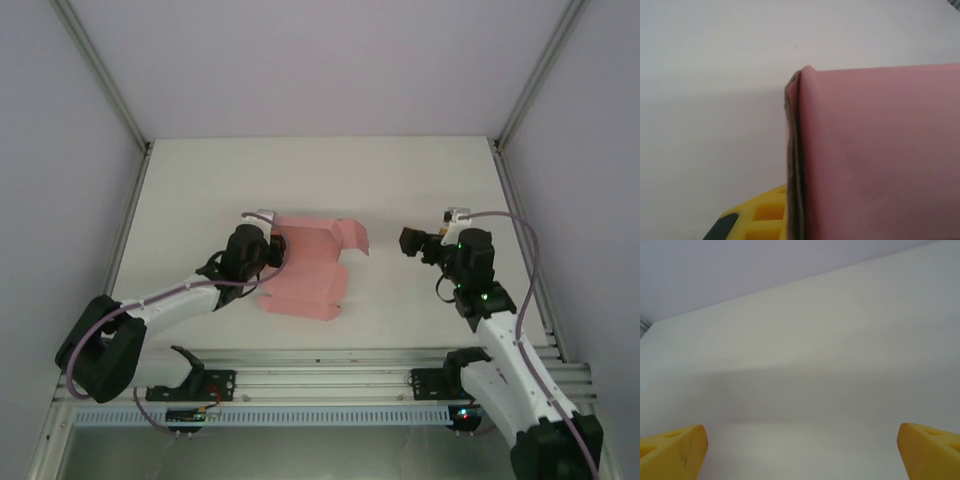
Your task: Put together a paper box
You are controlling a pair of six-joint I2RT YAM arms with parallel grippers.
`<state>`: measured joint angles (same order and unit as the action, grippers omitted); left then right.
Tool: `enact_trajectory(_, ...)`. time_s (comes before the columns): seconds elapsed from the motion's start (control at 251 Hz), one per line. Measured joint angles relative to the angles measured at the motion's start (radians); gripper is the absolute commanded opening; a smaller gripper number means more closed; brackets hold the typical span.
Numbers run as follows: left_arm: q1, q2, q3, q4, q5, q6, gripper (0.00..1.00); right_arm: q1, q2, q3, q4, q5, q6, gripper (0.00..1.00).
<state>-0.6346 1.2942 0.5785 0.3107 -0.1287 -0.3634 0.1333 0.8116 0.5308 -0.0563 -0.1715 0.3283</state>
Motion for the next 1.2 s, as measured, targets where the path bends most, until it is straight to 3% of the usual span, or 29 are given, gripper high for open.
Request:
enact_trajectory(0.096,0.000,0.000,0.000,0.007,0.017,0.008,0.00,-0.051,0.129,0.055,-0.027,-0.089,-0.004,0.99)
enact_trajectory(0.224,0.000,0.000,0.000,0.008,0.036,0.015,0.00,-0.032,0.263,0.119,-0.035,-0.167,-0.023,0.99)
enact_trajectory(0.515,0.000,0.000,0.000,0.019,0.036,0.015,0.00,0.166,0.485,0.234,-0.008,-0.245,-0.086,0.99)
enact_trajectory(0.722,0.006,0.000,0.000,0.009,0.013,0.014,0.00,0.268,0.543,0.256,0.015,-0.315,-0.126,0.99)
enact_trajectory(1.201,0.025,0.018,0.000,-0.050,-0.052,0.017,0.00,0.389,0.649,0.274,0.115,-0.118,-0.073,0.99)
